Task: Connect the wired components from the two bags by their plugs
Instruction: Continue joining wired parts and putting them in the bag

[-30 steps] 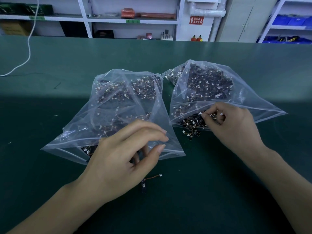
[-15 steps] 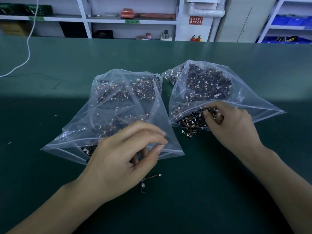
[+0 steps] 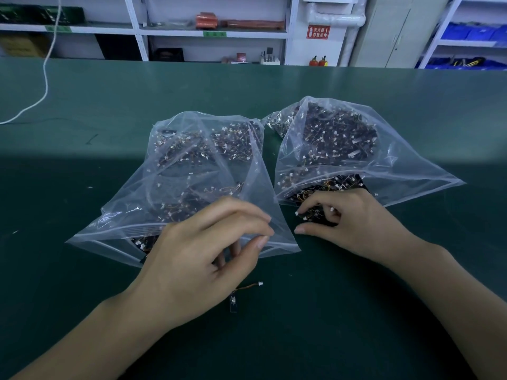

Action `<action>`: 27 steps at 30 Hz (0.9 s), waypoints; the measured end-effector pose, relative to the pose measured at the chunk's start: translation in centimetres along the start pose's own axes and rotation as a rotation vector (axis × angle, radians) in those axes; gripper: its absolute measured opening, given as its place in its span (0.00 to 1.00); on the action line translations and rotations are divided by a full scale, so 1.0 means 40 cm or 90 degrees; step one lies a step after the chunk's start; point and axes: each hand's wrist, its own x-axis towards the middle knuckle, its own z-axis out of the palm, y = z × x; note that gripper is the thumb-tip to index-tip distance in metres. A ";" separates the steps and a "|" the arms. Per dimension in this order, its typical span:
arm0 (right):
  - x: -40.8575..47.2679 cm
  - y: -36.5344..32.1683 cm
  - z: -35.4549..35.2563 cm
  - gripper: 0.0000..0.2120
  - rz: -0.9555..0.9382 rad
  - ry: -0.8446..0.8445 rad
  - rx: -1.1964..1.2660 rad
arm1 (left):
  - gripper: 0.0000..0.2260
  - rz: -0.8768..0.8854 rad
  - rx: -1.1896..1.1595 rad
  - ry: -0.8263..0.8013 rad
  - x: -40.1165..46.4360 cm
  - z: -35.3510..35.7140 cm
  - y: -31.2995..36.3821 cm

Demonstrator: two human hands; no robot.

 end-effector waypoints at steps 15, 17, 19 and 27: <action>0.001 0.048 -0.017 0.08 0.032 0.086 -0.088 | 0.04 -0.004 0.001 -0.023 -0.004 -0.001 0.001; 0.003 0.056 -0.017 0.09 0.052 0.135 -0.112 | 0.04 -0.004 0.007 -0.040 -0.008 0.001 0.000; 0.005 0.064 -0.015 0.09 0.085 0.183 -0.126 | 0.04 0.002 0.022 -0.069 -0.012 0.004 0.002; 0.021 0.080 -0.019 0.02 0.193 0.251 -0.132 | 0.04 0.019 0.024 -0.138 -0.014 0.013 0.011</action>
